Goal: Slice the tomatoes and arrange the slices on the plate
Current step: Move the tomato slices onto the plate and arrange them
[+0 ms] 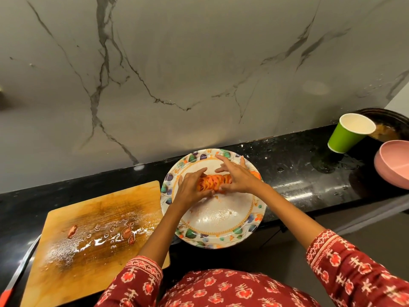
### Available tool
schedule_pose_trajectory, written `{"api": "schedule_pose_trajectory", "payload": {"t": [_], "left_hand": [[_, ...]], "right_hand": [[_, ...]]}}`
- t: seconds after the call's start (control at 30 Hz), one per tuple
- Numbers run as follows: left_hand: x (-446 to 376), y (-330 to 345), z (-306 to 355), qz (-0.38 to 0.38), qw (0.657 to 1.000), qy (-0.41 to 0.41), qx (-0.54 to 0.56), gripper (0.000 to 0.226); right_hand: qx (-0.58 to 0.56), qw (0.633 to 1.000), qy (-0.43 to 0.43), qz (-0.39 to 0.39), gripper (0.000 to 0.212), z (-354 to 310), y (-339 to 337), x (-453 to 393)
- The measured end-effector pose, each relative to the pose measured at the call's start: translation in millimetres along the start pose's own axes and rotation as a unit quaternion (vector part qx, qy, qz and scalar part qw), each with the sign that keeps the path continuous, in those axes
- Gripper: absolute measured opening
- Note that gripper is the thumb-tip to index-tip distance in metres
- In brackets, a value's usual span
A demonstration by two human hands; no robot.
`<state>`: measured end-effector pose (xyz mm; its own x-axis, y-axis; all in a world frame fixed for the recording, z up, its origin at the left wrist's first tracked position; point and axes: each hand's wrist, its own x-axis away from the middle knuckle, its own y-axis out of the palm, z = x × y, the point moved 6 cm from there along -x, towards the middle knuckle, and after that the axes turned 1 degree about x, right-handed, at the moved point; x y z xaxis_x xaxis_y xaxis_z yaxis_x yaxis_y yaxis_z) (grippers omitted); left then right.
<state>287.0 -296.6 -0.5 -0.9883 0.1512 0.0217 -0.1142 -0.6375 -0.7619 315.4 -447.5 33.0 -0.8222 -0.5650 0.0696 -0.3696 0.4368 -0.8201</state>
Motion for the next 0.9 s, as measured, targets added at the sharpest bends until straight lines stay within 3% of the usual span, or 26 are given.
{"api": "schedule_pose_trajectory", "payload": {"t": [0.7, 0.9], "left_hand": [[-2.7, 5.5, -5.2, -0.017, 1.0, -0.011, 0.004, 0.081], [-13.1, 4.7, 10.9, -0.041, 0.999, 0.011, -0.001, 0.087]], "right_hand": [[0.032, 0.998, 0.006, -0.049, 0.1, -8.1, 9.3, -1.7], [0.066, 0.997, 0.0, -0.04, 0.115, -3.4, 5.0, 1.7]]}}
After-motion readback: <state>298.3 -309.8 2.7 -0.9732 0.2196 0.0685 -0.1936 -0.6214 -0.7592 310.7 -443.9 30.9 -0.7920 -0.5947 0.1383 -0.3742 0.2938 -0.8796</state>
